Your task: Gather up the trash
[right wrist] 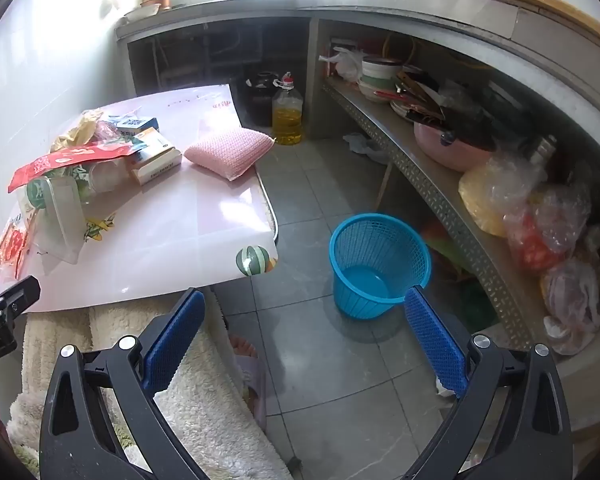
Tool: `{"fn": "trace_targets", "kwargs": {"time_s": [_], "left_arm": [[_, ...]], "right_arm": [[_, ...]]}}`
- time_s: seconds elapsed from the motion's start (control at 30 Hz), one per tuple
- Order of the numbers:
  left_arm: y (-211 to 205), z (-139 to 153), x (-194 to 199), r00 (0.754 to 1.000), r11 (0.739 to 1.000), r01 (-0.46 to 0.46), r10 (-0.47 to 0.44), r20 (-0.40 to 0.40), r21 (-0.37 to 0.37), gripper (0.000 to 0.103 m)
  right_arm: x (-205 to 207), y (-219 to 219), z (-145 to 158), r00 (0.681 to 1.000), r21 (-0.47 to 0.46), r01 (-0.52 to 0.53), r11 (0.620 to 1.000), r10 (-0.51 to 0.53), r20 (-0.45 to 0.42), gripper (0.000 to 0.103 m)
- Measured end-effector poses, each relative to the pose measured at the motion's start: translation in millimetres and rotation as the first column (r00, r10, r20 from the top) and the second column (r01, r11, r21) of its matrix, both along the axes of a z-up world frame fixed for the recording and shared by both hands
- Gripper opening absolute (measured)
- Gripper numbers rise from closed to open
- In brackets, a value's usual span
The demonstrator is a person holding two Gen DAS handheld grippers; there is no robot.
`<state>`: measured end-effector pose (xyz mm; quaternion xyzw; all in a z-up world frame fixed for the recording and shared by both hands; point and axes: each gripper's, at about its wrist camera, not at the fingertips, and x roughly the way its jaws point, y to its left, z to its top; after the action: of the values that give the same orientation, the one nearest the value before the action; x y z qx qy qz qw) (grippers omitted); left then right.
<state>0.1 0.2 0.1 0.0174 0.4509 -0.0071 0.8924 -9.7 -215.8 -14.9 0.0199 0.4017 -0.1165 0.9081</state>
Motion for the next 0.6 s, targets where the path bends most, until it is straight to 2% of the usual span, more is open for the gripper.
{"fn": "trace_targets", "kwargs": {"time_s": [0.27, 0.3, 0.6], "left_arm": [[-7.4, 7.1, -8.9, 0.999, 1.0, -0.019, 0.018, 0.037, 0.018, 0.097], [-7.1, 0.4, -2.1, 1.0, 1.0, 0.005, -0.005, -0.003, -0.009, 0.097], [-1.4, -1.8, -1.0, 1.0, 1.0, 0.011, -0.011, -0.013, -0.016, 0.097]], "right_arm": [[-1.8, -0.1, 0.3, 1.0, -0.001, 0.0, 1.0, 0.0, 0.001, 0.095], [-1.9, -0.6, -0.3, 1.0, -0.001, -0.001, 1.0, 0.001, 0.001, 0.095], [0.4, 2.3, 1.9, 1.0, -0.002, -0.006, 1.0, 0.006, -0.004, 0.095]]}}
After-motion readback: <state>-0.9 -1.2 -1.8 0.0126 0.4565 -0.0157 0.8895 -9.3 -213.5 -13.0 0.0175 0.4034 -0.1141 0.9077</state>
